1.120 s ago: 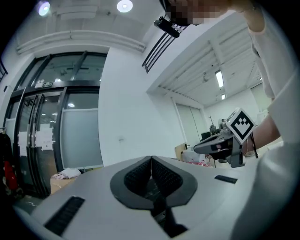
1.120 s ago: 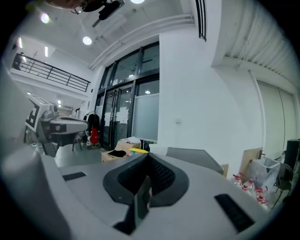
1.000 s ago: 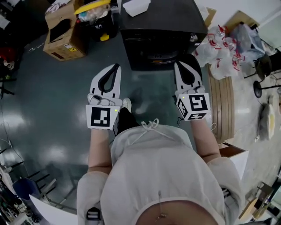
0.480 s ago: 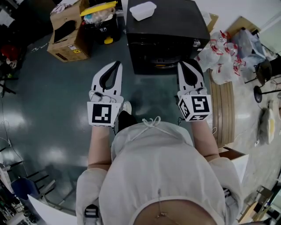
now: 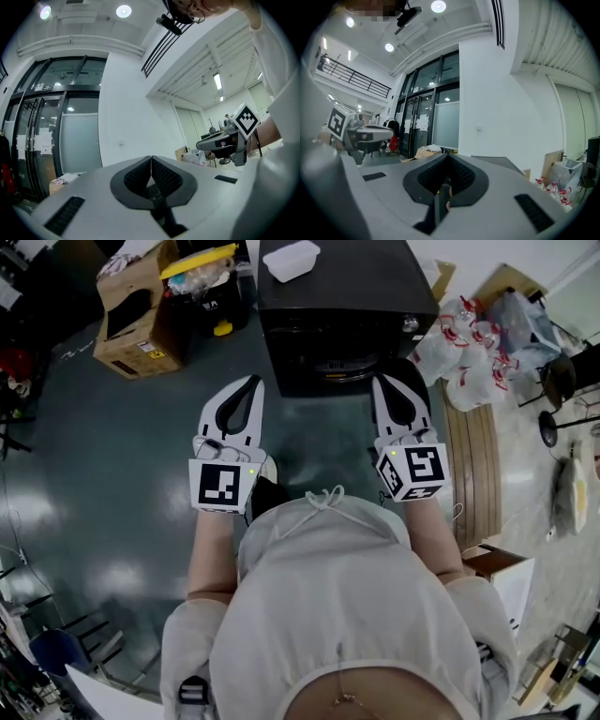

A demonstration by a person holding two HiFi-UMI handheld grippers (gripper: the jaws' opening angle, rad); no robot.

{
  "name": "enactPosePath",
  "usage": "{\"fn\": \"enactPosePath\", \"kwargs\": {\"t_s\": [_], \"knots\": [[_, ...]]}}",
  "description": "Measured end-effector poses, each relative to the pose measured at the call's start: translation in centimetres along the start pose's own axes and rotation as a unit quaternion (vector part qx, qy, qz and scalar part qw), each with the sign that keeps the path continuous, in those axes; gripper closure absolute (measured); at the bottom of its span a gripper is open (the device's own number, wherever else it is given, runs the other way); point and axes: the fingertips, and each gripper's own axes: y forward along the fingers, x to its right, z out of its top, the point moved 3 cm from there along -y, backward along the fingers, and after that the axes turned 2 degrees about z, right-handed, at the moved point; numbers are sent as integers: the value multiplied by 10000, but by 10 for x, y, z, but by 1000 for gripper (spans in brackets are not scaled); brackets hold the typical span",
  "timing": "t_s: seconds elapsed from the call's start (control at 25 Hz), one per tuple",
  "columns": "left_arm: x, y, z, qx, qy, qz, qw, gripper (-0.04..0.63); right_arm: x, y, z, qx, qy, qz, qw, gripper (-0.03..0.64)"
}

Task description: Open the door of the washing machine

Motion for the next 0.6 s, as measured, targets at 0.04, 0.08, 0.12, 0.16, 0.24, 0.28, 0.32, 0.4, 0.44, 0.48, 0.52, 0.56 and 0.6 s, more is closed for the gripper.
{"fn": "enactPosePath", "kwargs": {"t_s": [0.04, 0.08, 0.12, 0.16, 0.24, 0.28, 0.32, 0.4, 0.44, 0.48, 0.52, 0.56, 0.6], "knots": [[4, 1, 0, 20, 7, -35, 10000, 574, 0, -2, -1, 1, 1, 6, 10000, 615], [7, 2, 1, 67, 3, -62, 10000, 574, 1, -3, -1, 2, -2, 11, 10000, 615], [9, 2, 1, 134, -21, -79, 9999, 574, 1, -5, -1, 4, -6, 19, 10000, 615], [12, 1, 2, 166, -53, -93, 9998, 574, 1, -7, -1, 7, -7, 32, 10000, 615], [17, -1, 1, 31, -95, -134, 9999, 574, 1, -10, 1, 24, -5, 59, 10000, 615], [19, -1, 1, -31, -100, -152, 9998, 574, 2, -12, 2, 41, -3, 68, 10000, 615], [22, 0, 1, -61, -100, -165, 9998, 574, 3, -13, 3, 64, 1, 74, 10000, 615], [26, -1, 1, -57, -111, -181, 9998, 574, 3, -16, 5, 113, 7, 92, 9999, 615], [28, -2, 1, -55, -119, -192, 9997, 574, 3, -18, 5, 128, 9, 102, 9999, 615], [31, -3, 1, -52, -121, -204, 9997, 574, 3, -19, 4, 131, 12, 109, 9999, 615], [33, -3, 1, -22, -113, -214, 9997, 574, 3, -21, 3, 124, 16, 111, 9999, 615], [34, -3, 2, 67, -87, -220, 9997, 574, 3, -22, 3, 111, 22, 108, 9999, 615], [35, -3, 3, 202, -47, -220, 9995, 574, 4, -22, 2, 97, 28, 100, 9999, 615]]}}
